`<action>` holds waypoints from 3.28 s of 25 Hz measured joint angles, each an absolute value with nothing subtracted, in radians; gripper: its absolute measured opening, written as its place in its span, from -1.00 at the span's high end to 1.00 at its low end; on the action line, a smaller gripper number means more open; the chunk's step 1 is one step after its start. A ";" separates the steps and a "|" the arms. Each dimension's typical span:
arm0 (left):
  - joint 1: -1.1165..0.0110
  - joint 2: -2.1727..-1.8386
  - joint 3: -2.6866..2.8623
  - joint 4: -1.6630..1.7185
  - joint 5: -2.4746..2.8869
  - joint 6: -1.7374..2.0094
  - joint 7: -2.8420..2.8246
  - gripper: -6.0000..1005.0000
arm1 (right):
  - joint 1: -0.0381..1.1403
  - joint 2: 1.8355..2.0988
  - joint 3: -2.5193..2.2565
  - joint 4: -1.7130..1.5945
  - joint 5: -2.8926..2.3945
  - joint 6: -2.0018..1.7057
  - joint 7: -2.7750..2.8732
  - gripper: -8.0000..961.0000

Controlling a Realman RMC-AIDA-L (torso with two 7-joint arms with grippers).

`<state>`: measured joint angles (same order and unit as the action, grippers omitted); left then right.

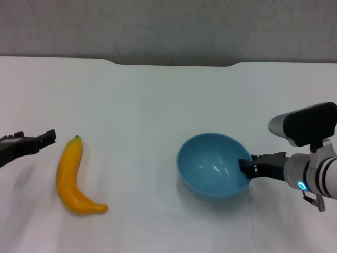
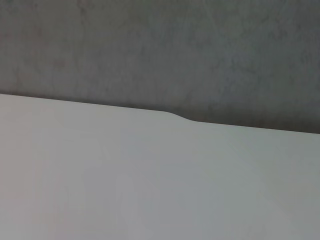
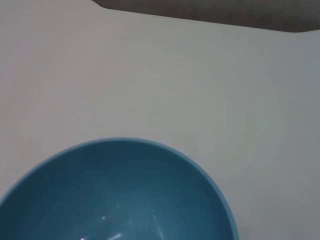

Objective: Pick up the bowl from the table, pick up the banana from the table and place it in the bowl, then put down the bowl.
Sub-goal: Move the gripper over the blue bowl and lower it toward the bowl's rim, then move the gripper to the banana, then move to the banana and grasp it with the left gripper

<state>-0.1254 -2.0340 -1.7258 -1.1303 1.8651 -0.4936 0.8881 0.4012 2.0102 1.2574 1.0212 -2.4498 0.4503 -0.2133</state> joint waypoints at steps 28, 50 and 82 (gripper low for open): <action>-0.176 -2.041 -1.653 -1.110 2.016 -0.546 0.753 -0.77 | 0.342 2.008 1.295 1.063 -2.476 0.408 -0.217 0.89; -0.154 -2.043 -1.453 -1.172 2.362 -0.413 0.293 -0.77 | 0.322 2.006 1.302 1.072 -2.477 0.405 -0.216 0.90; -0.220 -2.045 -1.427 -1.000 2.424 -0.340 0.237 -0.75 | 0.322 2.006 1.304 1.075 -2.477 0.402 -0.218 0.90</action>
<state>-0.2201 -2.0452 -1.4269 -1.0001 2.4239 -0.3401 0.2370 0.3220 2.0064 1.3040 1.0753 -2.4773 0.4018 -0.2179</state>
